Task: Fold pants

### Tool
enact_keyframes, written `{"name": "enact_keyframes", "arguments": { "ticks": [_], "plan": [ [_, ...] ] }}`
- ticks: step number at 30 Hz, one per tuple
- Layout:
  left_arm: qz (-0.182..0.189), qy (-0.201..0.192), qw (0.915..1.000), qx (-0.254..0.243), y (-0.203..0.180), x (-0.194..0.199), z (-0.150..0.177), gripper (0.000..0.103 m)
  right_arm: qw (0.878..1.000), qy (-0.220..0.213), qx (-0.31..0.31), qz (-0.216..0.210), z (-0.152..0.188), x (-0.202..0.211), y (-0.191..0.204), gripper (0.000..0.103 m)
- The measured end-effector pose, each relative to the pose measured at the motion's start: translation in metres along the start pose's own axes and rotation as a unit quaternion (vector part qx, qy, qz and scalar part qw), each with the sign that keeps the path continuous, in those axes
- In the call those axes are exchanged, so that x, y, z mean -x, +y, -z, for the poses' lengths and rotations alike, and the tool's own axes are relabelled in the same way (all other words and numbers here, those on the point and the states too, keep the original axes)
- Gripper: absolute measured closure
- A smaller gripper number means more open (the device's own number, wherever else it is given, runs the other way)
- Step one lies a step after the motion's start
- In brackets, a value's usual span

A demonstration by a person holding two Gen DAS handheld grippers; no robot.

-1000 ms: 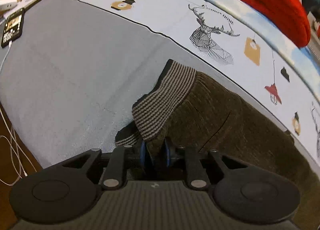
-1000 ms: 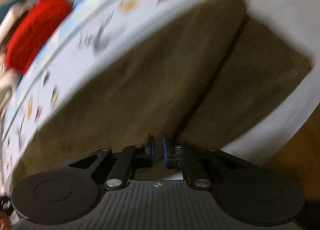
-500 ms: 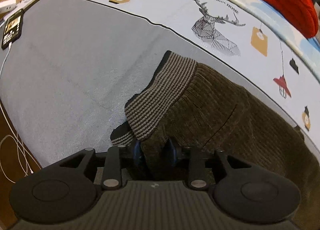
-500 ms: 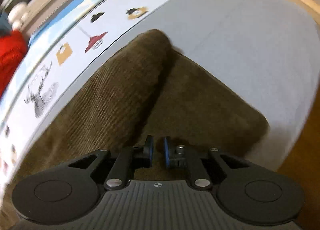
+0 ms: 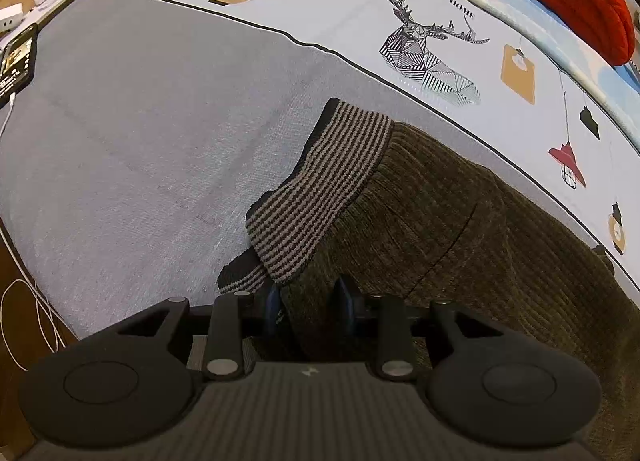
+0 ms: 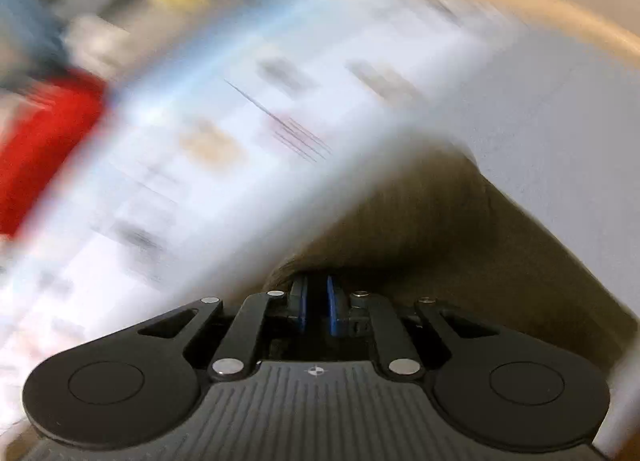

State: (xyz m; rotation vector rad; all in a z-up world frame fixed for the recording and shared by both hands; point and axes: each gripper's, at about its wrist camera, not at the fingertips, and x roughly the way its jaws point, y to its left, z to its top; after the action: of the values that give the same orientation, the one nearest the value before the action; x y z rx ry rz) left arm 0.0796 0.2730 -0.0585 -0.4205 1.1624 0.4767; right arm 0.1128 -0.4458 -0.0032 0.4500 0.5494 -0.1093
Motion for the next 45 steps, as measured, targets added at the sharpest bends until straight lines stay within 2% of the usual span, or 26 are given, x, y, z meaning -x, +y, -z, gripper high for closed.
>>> {"name": "enact_keyframes", "arguments": {
  "ticks": [1,3,4,5,7,8,10,13,17,23,24,25,26,27,31,34,37,39,40,43,44,45],
  "plan": [
    [0.0,0.001,1.0,0.0,-0.001,-0.001,0.0,0.069,0.999,-0.024,0.026,-0.008,-0.001,0.003,0.01,0.085],
    [-0.001,0.002,1.0,0.0,-0.001,-0.002,-0.001,0.069,0.999,0.018,-0.002,0.034,0.002,-0.011,0.003,0.075],
    [-0.002,0.002,1.0,-0.002,-0.002,-0.002,-0.001,0.069,0.995,0.056,-0.03,0.071,0.005,-0.021,-0.008,0.075],
    [-0.003,0.002,1.0,-0.004,-0.002,-0.002,-0.002,0.069,0.991,0.074,-0.05,0.103,0.007,-0.026,-0.016,0.075],
    [-0.002,0.002,1.0,-0.007,-0.002,-0.003,-0.002,0.068,0.981,0.089,-0.083,0.149,0.008,-0.027,-0.032,0.075],
    [-0.001,0.003,1.0,-0.007,-0.002,-0.003,-0.002,0.068,0.978,0.092,-0.103,0.159,0.009,-0.025,-0.039,0.074],
    [0.0,0.004,1.0,-0.007,-0.001,-0.004,-0.003,0.068,0.974,0.098,-0.139,0.151,0.011,-0.028,-0.049,0.063],
    [0.0,0.004,0.9999,-0.01,-0.002,-0.004,-0.003,0.068,0.971,0.107,-0.187,0.108,0.015,-0.037,-0.058,0.06],
    [0.002,0.003,0.9999,-0.013,-0.002,-0.003,-0.002,0.068,0.967,0.09,-0.229,0.063,0.016,-0.042,-0.058,0.057],
    [0.015,0.004,0.9999,-0.003,0.004,-0.001,-0.003,0.068,0.966,0.101,-0.231,0.063,0.016,-0.059,-0.05,0.053],
    [0.018,0.004,0.9998,0.002,0.006,-0.001,-0.003,0.068,0.967,0.101,-0.225,0.066,0.015,-0.061,-0.048,0.058],
    [0.021,0.004,0.9998,0.006,0.007,0.0,-0.003,0.068,0.969,0.095,-0.215,0.073,0.013,-0.062,-0.046,0.075],
    [0.023,0.004,0.9997,0.009,0.009,0.0,-0.003,0.068,0.971,0.087,-0.205,0.081,0.009,-0.06,-0.044,0.087],
    [0.025,0.004,0.9996,0.012,0.01,0.001,-0.003,0.068,0.973,0.077,-0.203,0.082,0.006,-0.056,-0.043,0.091],
    [0.033,0.004,0.9991,0.026,0.014,0.003,-0.004,0.068,0.978,0.027,-0.185,0.088,-0.006,-0.022,-0.04,0.094],
    [0.046,0.002,0.9976,0.052,0.02,0.006,-0.004,0.068,0.973,-0.007,-0.21,0.1,-0.006,0.02,-0.056,0.095],
    [0.048,-0.004,0.9965,0.068,0.026,0.011,0.0,0.082,0.962,-0.024,-0.238,0.135,0.004,0.069,-0.083,0.096],
    [0.064,-0.002,0.9953,0.073,0.03,0.013,0.002,0.084,0.955,-0.007,-0.245,0.167,0.018,0.091,-0.098,0.096],
    [0.071,0.0,0.9949,0.072,0.033,0.014,0.003,0.084,0.95,0.006,-0.246,0.19,0.026,0.099,-0.107,0.101],
    [0.08,0.004,0.9941,0.073,0.04,0.016,0.005,0.084,0.926,0.042,-0.272,0.26,0.049,0.109,-0.141,0.103],
    [0.083,0.007,0.9937,0.076,0.042,0.017,0.006,0.084,0.919,0.059,-0.288,0.264,0.056,0.108,-0.154,0.103],
    [0.086,0.009,0.993,0.081,0.046,0.017,0.007,0.083,0.914,0.071,-0.314,0.247,0.063,0.107,-0.165,0.103]
  ]
}}
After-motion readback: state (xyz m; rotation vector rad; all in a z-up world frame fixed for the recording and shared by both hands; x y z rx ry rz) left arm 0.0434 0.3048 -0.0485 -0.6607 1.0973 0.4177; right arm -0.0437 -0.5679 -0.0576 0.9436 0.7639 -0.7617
